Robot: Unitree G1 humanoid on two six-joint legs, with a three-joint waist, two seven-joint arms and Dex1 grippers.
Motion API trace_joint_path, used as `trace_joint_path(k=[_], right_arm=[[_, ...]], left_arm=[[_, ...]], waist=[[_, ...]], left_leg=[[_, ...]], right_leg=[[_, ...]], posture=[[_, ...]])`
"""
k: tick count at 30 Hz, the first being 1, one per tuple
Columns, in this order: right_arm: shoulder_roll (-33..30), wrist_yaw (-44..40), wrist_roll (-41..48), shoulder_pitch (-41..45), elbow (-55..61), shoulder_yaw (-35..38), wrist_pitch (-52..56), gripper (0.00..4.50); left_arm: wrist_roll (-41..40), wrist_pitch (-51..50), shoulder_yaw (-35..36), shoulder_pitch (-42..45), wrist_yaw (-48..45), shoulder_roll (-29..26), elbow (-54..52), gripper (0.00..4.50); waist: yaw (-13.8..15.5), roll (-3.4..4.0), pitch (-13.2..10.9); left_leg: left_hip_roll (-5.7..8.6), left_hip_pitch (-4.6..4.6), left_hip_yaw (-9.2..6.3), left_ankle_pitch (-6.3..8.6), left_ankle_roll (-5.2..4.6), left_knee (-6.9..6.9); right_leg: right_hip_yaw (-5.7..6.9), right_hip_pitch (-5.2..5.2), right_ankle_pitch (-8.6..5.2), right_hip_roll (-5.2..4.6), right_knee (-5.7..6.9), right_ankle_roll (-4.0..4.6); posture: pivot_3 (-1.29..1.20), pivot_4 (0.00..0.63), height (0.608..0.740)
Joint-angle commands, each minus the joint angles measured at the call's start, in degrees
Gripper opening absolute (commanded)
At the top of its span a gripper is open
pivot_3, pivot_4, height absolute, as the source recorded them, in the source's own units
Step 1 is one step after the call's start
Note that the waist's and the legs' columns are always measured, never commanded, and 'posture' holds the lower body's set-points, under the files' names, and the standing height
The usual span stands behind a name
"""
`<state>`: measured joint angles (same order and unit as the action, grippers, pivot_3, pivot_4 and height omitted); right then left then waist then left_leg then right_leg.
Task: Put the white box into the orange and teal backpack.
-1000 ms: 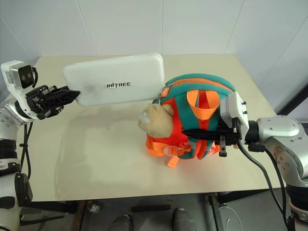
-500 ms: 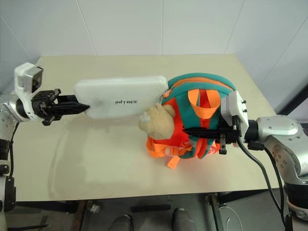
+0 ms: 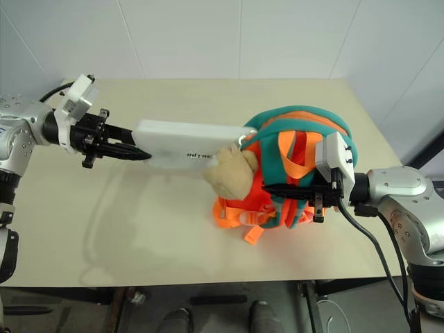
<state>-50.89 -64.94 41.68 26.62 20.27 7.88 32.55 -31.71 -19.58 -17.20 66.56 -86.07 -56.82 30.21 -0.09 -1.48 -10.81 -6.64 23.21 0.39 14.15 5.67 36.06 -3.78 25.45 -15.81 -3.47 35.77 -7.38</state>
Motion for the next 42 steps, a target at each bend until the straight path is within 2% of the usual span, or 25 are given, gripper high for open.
trace_joint_path(k=[1, 6, 12, 16, 26, 33, 38, 42], right_arm=[[0.26, 0.69, 0.63, -0.08, 1.89, 2.22, -1.24, 0.00], [0.81, 0.98, 0.51, -0.09, 1.67, 1.74, -1.69, 0.00], [2.23, 1.37, 0.07, 0.49, 1.61, 1.03, -2.07, 0.00], [2.91, 1.72, -0.08, 0.90, 1.75, 0.56, -2.41, 0.00], [3.63, 2.18, -0.26, 1.60, 1.98, -0.03, -2.60, 0.00], [4.13, 2.32, -0.68, 2.16, 1.72, -0.45, -2.79, 0.00], [4.61, 2.67, -1.00, 2.25, 1.86, -0.56, -2.90, 0.00], [4.90, 2.99, -1.09, 2.26, 2.19, -0.32, -2.71, 0.00]], left_arm=[[-1.83, 1.10, -0.84, 2.33, -6.43, -2.84, 0.09, 1.21], [-3.05, 1.31, -2.73, 3.62, -6.43, -4.19, -0.59, 1.21], [2.44, -2.98, -2.03, 9.19, -4.73, 1.00, -2.13, 1.21], [4.00, -8.19, -0.81, 11.10, -2.34, 5.61, -4.56, 1.21], [10.79, -15.16, -2.13, 9.65, 2.64, 15.75, -11.10, 1.21], [15.83, -16.56, -3.05, 7.49, 10.25, 25.51, -11.78, 1.21], [16.25, -16.73, -2.45, 6.11, 12.84, 31.22, -13.29, 1.21], [15.96, -18.12, -2.32, 5.66, 9.74, 29.65, -15.02, 2.51]], waist=[[-0.02, 0.00, 0.00], [-0.11, 0.00, 0.00], [0.26, -0.05, -0.03], [0.06, -0.05, -0.03], [-0.08, -0.04, -0.04], [0.01, -0.05, -0.04], [-0.09, -0.05, -0.04], [-0.11, -0.05, -0.04]], left_leg=[[0.00, 0.00, 0.00, 0.00, 0.00, 0.00], [-0.01, -0.02, 0.02, 0.02, -0.03, 0.00], [-0.01, 0.01, 0.01, 0.02, -0.03, 0.08], [0.00, 0.00, 0.03, 0.02, -0.03, 0.04], [-0.02, -0.02, 0.03, 0.04, -0.07, 0.05], [-0.01, -0.02, 0.05, 0.04, -0.07, 0.09], [-0.01, -0.03, 0.05, 0.04, -0.07, 0.06], [-0.01, -0.04, 0.05, 0.04, -0.08, 0.07]], right_leg=[[-0.01, 0.00, -0.01, 0.00, 0.00, 0.01], [-0.05, 0.01, -0.01, 0.02, 0.04, 0.01], [-0.06, 0.00, -0.02, 0.02, 0.05, 0.04], [-0.09, 0.01, 0.03, 0.04, 0.04, -0.06], [-0.17, 0.02, 0.03, 0.09, 0.09, -0.14], [-0.23, 0.02, 0.06, 0.10, 0.08, -0.20], [-0.26, 0.02, 0.07, 0.11, 0.06, -0.21], [-0.28, 0.02, 0.07, 0.13, 0.08, -0.21]], posture=[[0.00, 0.150, 0.740], [0.00, 0.150, 0.740], [0.00, 0.150, 0.740], [0.00, 0.150, 0.740], [0.00, 0.150, 0.740], [0.00, 0.150, 0.740], [0.00, 0.150, 0.740], [0.00, 0.150, 0.740]])
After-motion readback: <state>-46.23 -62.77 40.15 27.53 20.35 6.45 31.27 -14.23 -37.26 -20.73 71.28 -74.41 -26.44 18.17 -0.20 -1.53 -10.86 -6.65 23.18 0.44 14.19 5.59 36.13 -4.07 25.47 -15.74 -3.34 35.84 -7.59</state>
